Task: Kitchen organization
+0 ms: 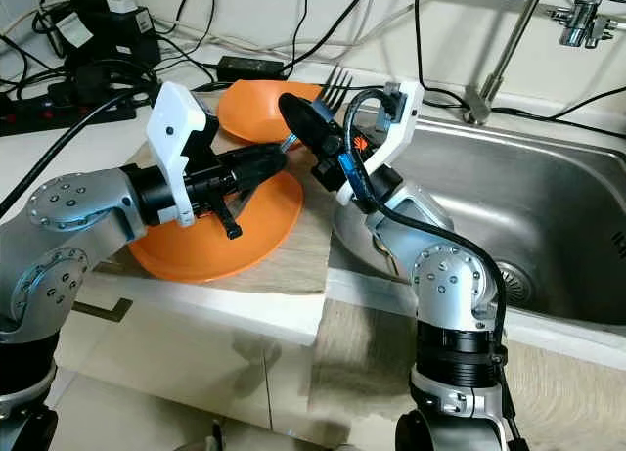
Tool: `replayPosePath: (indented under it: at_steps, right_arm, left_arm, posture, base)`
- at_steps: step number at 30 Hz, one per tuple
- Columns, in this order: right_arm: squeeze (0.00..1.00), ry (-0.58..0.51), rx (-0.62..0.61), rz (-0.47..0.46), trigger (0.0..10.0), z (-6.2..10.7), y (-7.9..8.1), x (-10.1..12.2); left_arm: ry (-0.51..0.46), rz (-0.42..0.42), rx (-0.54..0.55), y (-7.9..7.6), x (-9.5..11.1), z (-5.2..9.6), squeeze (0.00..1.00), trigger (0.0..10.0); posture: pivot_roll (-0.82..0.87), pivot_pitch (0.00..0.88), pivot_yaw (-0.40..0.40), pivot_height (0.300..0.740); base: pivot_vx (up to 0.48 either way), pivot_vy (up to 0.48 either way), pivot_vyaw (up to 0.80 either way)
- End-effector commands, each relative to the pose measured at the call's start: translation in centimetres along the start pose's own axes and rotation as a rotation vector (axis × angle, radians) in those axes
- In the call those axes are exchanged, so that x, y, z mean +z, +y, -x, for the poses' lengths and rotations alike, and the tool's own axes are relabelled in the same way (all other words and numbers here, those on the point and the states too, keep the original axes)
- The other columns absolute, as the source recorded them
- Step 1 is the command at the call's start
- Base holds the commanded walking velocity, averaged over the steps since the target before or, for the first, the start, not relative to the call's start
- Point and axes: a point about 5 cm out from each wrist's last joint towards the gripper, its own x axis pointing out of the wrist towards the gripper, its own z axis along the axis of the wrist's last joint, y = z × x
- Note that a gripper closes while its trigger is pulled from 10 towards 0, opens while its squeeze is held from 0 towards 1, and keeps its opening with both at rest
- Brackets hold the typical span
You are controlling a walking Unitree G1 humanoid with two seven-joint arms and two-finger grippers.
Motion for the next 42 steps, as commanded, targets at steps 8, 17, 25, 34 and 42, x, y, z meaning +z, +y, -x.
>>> replayPosePath:
  at_steps: [8,17,25,34,42]
  right_arm:
    - [0.00,-0.040,-0.037,0.028,0.0,-0.1,-0.3,1.2]
    - [0.00,-0.129,-0.044,0.095,0.0,0.0,-0.4,4.9]
    - [0.00,-0.179,-0.148,0.231,0.0,1.1,-2.2,8.1]
    - [0.00,0.000,-0.574,0.604,0.0,3.9,-8.0,9.6]
    - [0.00,0.255,-0.834,0.633,1.7,7.4,-14.4,6.4]
  left_arm:
    - [-0.057,-0.005,0.100,1.3,1.1,0.0,1.00,10.0]
    - [-0.150,0.035,0.181,2.8,2.2,0.7,1.00,10.0]
    - [-0.226,0.051,0.237,3.7,3.0,1.4,0.00,10.0]
    - [-0.082,-0.039,0.099,1.2,0.5,0.6,0.00,10.0]
    - [-0.048,0.045,-0.039,-1.5,-1.0,-0.4,0.00,10.0]
  posture:
    - [-0.06,0.000,-0.020,0.740]
    - [-0.06,0.000,-0.019,0.740]
    - [-0.06,0.000,-0.019,0.740]
    - [-0.07,0.000,-0.020,0.740]
    - [-0.07,0.000,-0.009,0.740]
  base:
    - [0.000,0.000,0.00]
    - [0.000,0.000,0.00]
    - [0.000,0.000,0.00]
    - [0.000,0.000,0.00]
    - [0.000,0.000,0.00]
